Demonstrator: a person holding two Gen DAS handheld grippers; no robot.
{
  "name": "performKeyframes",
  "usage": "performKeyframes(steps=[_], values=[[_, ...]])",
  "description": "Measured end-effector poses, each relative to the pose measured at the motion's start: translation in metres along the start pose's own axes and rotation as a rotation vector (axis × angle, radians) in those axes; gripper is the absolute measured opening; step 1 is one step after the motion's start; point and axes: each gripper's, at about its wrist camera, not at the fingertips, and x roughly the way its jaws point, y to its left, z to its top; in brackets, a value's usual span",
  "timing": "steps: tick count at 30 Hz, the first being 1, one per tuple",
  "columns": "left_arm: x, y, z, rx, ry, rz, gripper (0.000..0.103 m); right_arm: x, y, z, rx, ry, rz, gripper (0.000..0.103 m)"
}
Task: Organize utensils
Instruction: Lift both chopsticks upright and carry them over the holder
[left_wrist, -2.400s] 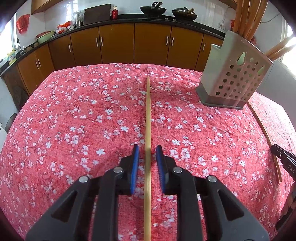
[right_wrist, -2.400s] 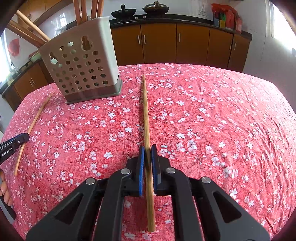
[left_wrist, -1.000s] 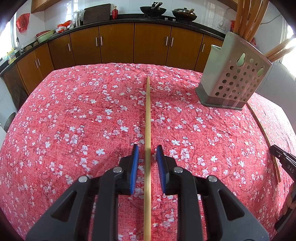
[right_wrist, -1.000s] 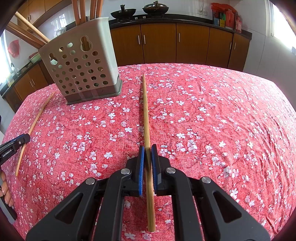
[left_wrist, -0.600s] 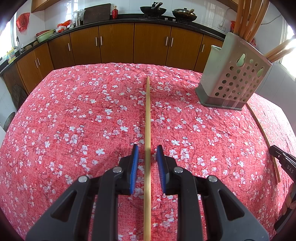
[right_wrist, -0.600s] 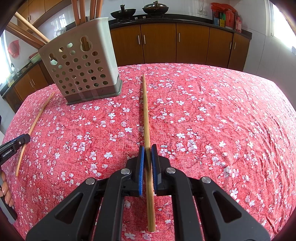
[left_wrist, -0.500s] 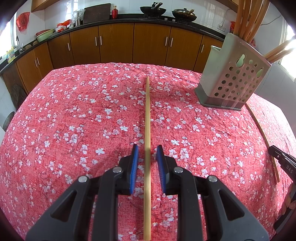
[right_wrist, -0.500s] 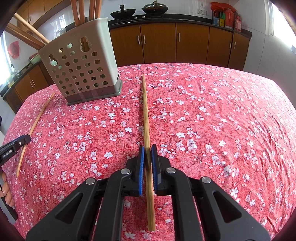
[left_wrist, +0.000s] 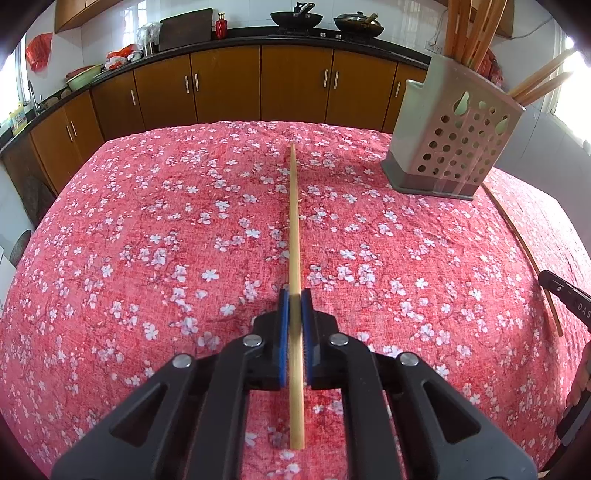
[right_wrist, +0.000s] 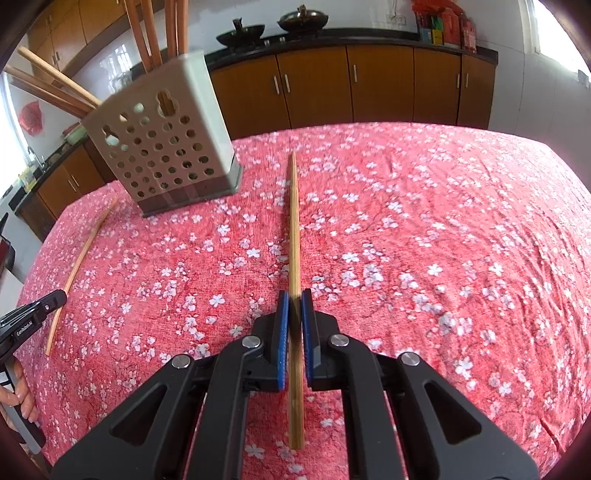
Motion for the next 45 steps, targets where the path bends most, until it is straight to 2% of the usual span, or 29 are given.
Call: performKeyframes(steps=[8, 20, 26, 29, 38, 45], values=[[-0.035, 0.004, 0.011, -0.009, -0.093, -0.033, 0.008, -0.035, -0.005, 0.007, 0.015, -0.096, 0.012, 0.008], [-0.110, 0.004, 0.047, -0.013, -0.317, -0.078, 0.008, -0.100, -0.003, 0.038, 0.012, -0.307, 0.056, 0.008], [-0.131, 0.001, 0.058, -0.006, -0.366, -0.098, 0.008, -0.119, 0.005, 0.049, -0.005, -0.365, 0.068, 0.008], [-0.145, -0.006, 0.065, 0.007, -0.388, -0.142, 0.008, -0.127, 0.010, 0.055, -0.010, -0.390, 0.078, 0.008], [-0.192, -0.028, 0.086, 0.047, -0.464, -0.285, 0.008, -0.175, 0.027, 0.080, -0.022, -0.517, 0.183, 0.008], [-0.220, -0.054, 0.110, 0.065, -0.550, -0.340, 0.008, -0.204, 0.044, 0.102, -0.058, -0.630, 0.233, 0.008]])
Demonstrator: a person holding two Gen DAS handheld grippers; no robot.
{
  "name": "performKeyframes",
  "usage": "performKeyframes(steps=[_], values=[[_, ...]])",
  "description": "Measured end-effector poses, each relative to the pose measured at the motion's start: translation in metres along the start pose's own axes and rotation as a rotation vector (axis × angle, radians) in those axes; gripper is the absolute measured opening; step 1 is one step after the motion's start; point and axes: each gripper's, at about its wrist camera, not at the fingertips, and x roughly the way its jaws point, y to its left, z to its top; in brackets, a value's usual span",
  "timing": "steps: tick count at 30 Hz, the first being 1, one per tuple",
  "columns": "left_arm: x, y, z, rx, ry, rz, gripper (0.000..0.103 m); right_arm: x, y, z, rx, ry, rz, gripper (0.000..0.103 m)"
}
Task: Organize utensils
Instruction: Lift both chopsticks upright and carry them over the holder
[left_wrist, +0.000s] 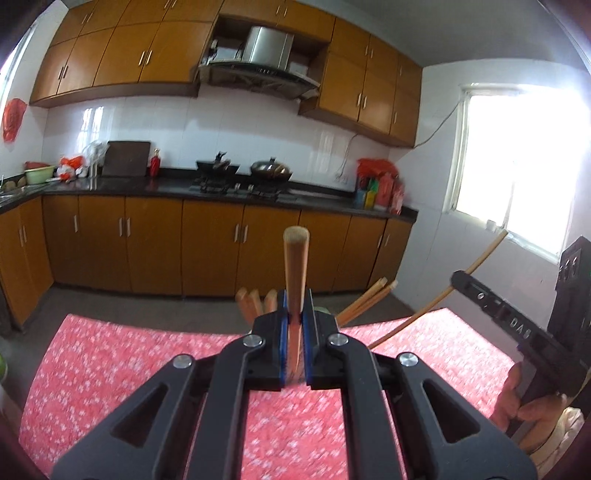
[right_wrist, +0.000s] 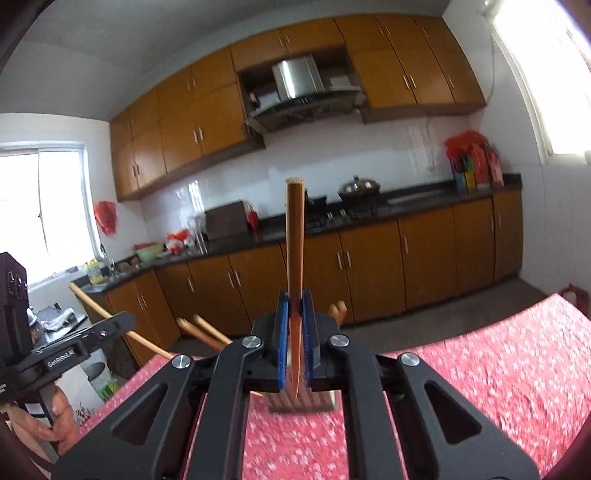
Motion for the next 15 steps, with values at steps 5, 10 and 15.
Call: performKeyframes(steps=[5, 10, 15], values=[[0.007, -0.016, 0.026, 0.020, -0.077, 0.017, 0.008, 0.008, 0.006, 0.018, -0.033, -0.063, -0.002, 0.008], [0.023, -0.018, 0.043, 0.002, -0.118, 0.051, 0.008, 0.029, 0.007, 0.028, -0.035, -0.086, -0.013, 0.008], [0.036, -0.018, 0.059, -0.016, -0.178, 0.081, 0.008, 0.053, 0.013, 0.027, -0.069, -0.077, -0.026, 0.008]])
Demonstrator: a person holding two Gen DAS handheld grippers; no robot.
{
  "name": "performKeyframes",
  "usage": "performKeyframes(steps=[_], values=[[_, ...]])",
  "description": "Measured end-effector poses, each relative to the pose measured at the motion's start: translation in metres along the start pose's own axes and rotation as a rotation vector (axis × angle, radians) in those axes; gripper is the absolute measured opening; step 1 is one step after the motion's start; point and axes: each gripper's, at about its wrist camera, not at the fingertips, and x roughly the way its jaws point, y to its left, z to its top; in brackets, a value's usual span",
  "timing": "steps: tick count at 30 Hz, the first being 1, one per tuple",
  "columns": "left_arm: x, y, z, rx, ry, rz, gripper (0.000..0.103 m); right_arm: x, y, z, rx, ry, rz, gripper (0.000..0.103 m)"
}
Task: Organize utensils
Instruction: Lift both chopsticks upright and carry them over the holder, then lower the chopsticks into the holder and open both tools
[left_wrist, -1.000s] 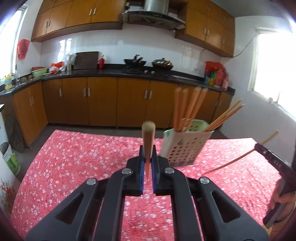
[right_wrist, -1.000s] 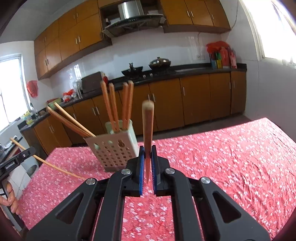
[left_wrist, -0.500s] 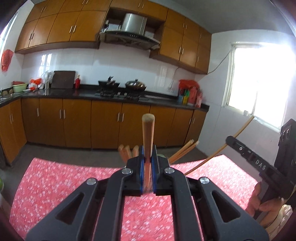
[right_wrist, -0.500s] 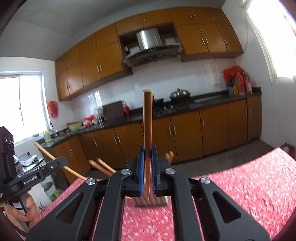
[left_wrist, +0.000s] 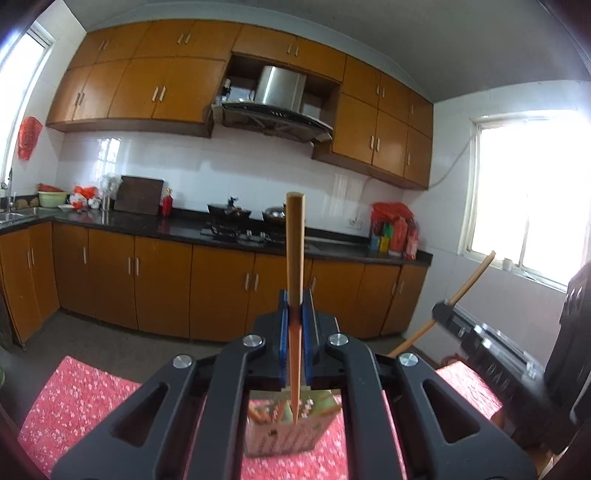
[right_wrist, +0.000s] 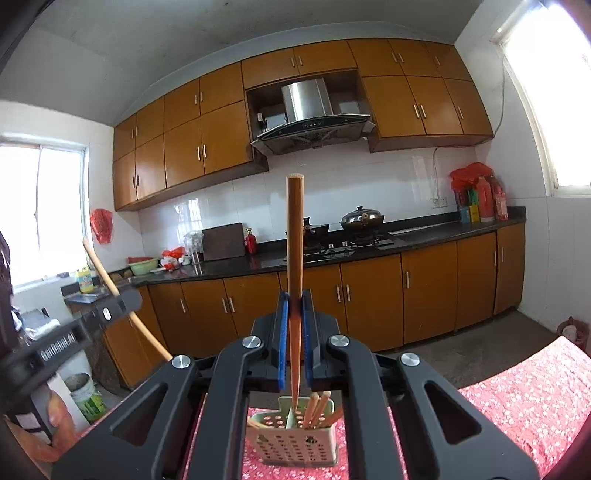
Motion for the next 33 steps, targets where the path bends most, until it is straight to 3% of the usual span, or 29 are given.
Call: performKeyframes(steps=[7, 17, 27, 29, 31, 33], values=[[0.029, -0.002, -0.002, 0.021, -0.055, 0.054, 0.008, 0.025, 0.001, -0.017, -0.030, 0.056, -0.013, 0.008], [0.064, 0.013, -0.039, 0.001, 0.048, 0.064, 0.008, 0.044, -0.004, -0.036, -0.021, 0.143, -0.009, 0.008], [0.045, 0.031, -0.034, -0.027, 0.028, 0.074, 0.029, 0.026, -0.011, -0.024, 0.005, 0.120, -0.015, 0.009], [0.032, 0.036, -0.032, -0.028, 0.016, 0.082, 0.039, 0.013, -0.012, -0.021, 0.000, 0.108, -0.020, 0.014], [0.017, 0.041, -0.033, -0.025, 0.010, 0.093, 0.046, -0.002, -0.014, -0.023, -0.003, 0.090, -0.029, 0.042], [0.001, 0.047, -0.036, -0.018, 0.011, 0.109, 0.053, -0.017, -0.014, -0.026, -0.011, 0.072, -0.042, 0.053]])
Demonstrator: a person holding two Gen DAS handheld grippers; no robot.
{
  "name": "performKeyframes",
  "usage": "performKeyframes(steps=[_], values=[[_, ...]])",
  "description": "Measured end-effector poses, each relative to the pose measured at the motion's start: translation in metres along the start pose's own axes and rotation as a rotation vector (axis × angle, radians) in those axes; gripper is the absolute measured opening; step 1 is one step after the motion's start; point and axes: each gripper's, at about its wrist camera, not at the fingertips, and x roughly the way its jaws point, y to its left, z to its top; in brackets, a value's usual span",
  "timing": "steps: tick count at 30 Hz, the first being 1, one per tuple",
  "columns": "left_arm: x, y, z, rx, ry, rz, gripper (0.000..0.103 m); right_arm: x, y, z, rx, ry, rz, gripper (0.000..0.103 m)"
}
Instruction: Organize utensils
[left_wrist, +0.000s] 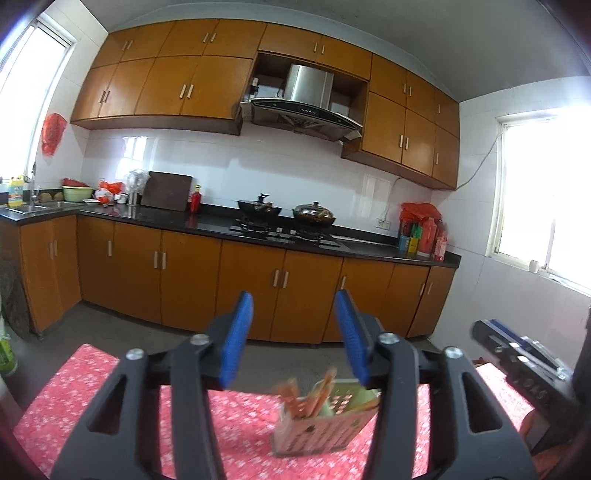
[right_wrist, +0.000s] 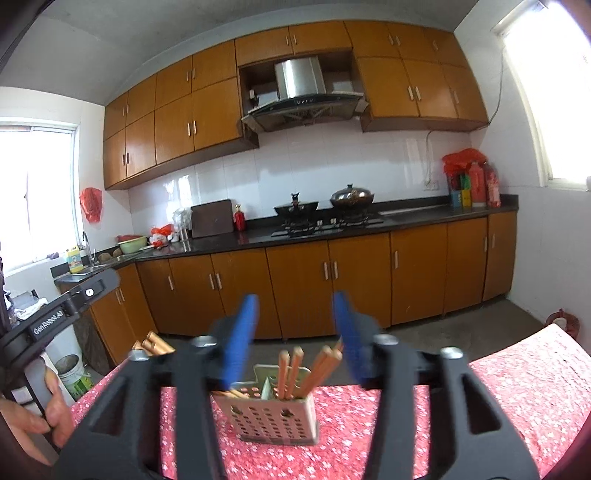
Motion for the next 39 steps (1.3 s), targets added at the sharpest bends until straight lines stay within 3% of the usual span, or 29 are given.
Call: performKeyframes(steps=[2, 4, 6, 8, 16, 21, 29, 39], values=[[-0.019, 0.009, -0.009, 0.012, 0.013, 0.014, 0.069, -0.015, 0.000, -0.008, -0.010, 0.003, -0.020, 0.062], [-0.034, 0.016, -0.020, 0.023, 0.034, 0.018, 0.082, -0.028, 0.000, -0.021, -0.012, 0.013, -0.033, 0.083], [-0.049, 0.023, -0.035, 0.033, 0.062, 0.019, 0.091, -0.042, 0.002, -0.038, -0.032, 0.021, -0.052, 0.096], [-0.064, 0.029, -0.053, 0.053, 0.091, 0.030, 0.099, -0.051, 0.006, -0.052, -0.059, 0.029, -0.085, 0.100], [-0.103, 0.030, -0.114, 0.122, 0.159, 0.106, 0.099, -0.078, 0.019, -0.098, -0.087, 0.092, -0.196, 0.101], [-0.119, 0.020, -0.142, 0.179, 0.170, 0.110, 0.099, -0.088, 0.026, -0.119, -0.093, 0.122, -0.185, 0.101], [-0.128, 0.010, -0.167, 0.205, 0.188, 0.113, 0.099, -0.096, 0.033, -0.151, -0.091, 0.187, -0.174, 0.101], [-0.132, 0.012, -0.188, 0.189, 0.221, 0.113, 0.099, -0.103, 0.025, -0.163, -0.045, 0.199, -0.195, 0.101]])
